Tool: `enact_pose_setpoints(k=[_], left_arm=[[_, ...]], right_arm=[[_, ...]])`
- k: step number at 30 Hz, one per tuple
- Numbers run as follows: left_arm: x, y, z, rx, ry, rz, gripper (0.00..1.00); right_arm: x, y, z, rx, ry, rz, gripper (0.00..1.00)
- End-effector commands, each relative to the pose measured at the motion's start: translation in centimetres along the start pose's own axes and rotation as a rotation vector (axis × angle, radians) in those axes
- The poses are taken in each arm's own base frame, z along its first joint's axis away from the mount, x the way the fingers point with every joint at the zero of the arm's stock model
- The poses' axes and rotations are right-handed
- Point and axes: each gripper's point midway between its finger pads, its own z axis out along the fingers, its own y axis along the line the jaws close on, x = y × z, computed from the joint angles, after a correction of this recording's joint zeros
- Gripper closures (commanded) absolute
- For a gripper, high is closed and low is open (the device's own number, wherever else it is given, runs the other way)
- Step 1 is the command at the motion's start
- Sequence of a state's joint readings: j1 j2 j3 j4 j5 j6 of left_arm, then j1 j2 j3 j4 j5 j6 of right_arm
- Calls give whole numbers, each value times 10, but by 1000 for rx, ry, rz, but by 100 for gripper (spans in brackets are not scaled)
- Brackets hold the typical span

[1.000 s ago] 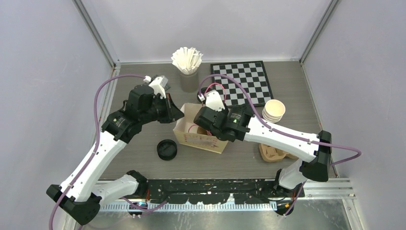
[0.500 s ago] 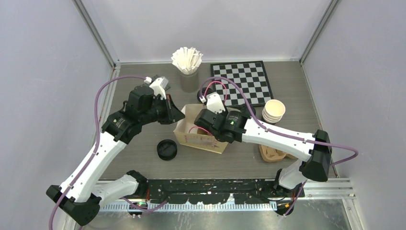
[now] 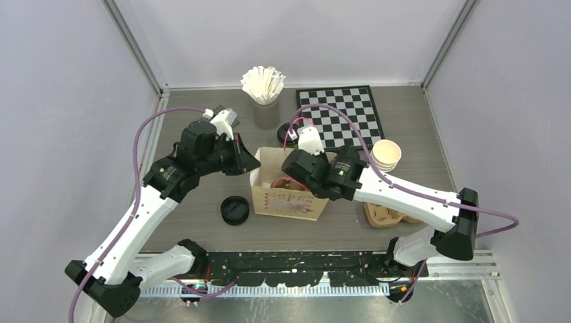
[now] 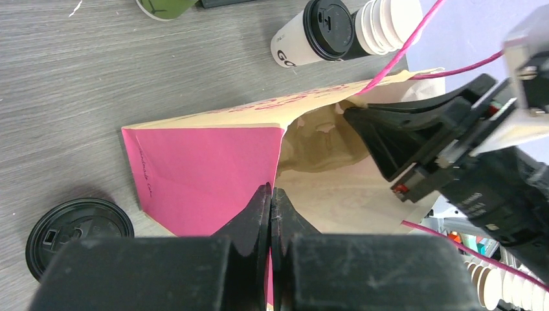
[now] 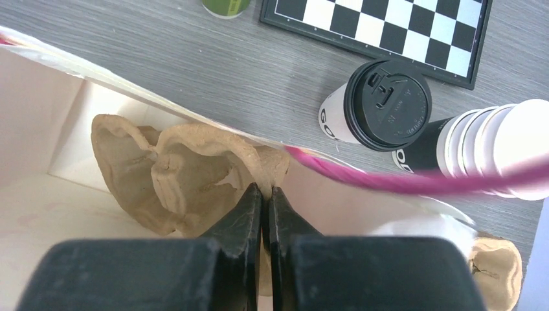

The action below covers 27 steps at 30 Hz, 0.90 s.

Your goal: Pack the takeout coffee

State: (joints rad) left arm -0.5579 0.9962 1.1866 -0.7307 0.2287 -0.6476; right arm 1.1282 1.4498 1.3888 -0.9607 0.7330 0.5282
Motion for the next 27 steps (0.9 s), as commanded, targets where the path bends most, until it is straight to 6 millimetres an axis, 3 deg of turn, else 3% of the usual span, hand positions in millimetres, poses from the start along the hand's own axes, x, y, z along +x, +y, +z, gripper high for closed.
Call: enact_pose_setpoints(k=[1,9,20,27], left_arm=[[-6,-10,-6,42,-32,9,100],[-3,-7,-4,36,-28,-2,100],[-3,-7,-4,29,-23,-6,100],[-5,-8,-2,29,-21,-25,100]], right_arm=[[-38,-10,-28,-52,-105,86,93],[-66,-15,-54,-105,-148,96,93],[-97,-41,-94,-132,-207,161,92],[-101,-58,-106,-99,-223,267,93]])
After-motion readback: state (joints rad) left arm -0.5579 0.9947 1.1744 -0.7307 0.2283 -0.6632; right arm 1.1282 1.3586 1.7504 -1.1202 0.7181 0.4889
